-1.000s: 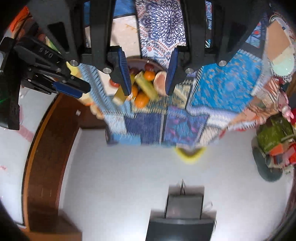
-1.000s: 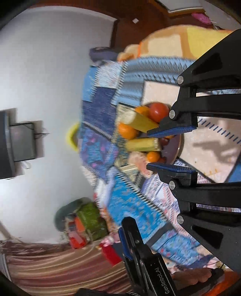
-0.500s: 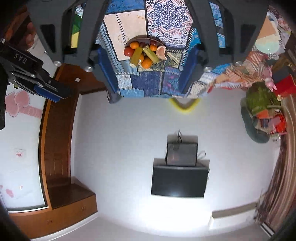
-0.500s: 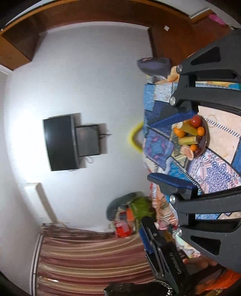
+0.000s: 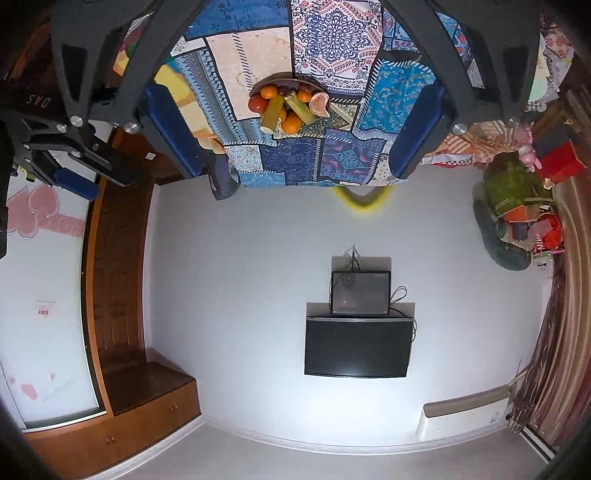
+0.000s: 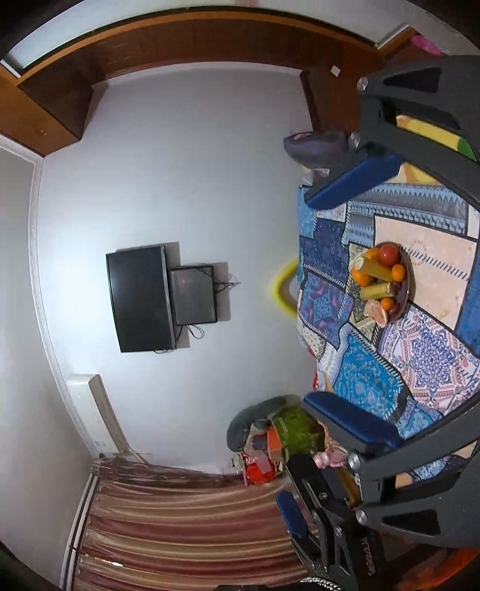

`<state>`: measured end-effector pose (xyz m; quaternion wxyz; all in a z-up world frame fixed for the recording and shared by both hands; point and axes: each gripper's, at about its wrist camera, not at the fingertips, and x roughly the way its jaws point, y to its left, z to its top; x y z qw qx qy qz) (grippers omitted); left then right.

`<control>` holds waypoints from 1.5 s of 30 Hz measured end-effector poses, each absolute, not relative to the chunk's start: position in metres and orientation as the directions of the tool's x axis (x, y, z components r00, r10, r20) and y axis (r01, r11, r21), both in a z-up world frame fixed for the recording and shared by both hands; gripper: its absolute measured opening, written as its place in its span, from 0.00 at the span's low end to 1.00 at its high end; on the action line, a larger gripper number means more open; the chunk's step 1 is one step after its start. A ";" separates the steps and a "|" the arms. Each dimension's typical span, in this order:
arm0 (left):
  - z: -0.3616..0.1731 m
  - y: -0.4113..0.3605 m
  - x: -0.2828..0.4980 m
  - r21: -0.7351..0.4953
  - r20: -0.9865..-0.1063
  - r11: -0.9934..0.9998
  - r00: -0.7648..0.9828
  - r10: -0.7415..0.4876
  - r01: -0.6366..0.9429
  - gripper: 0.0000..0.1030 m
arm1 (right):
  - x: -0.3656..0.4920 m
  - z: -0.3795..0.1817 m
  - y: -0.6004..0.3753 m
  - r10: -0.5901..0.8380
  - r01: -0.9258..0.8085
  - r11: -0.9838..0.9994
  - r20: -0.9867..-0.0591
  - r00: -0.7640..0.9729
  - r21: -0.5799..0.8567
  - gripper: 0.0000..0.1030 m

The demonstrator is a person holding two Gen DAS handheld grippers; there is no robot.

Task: Organize fruits

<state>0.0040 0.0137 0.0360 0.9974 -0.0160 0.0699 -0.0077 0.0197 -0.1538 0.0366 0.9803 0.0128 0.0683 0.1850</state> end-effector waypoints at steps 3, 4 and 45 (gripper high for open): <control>0.034 0.014 0.002 -0.038 -0.140 0.999 0.990 -0.017 0.012 1.00 | 0.019 0.035 -0.155 0.358 -0.355 0.934 -0.132 0.924 0.049 1.00; 0.034 0.014 0.001 -0.039 -0.140 0.999 0.990 -0.018 0.012 1.00 | 0.016 0.034 -0.156 0.357 -0.353 0.934 -0.133 0.925 0.049 1.00; 0.031 0.008 -0.001 -0.027 -0.148 0.999 0.989 -0.026 0.022 1.00 | 0.009 0.037 -0.163 0.337 -0.333 0.942 -0.149 0.930 0.050 1.00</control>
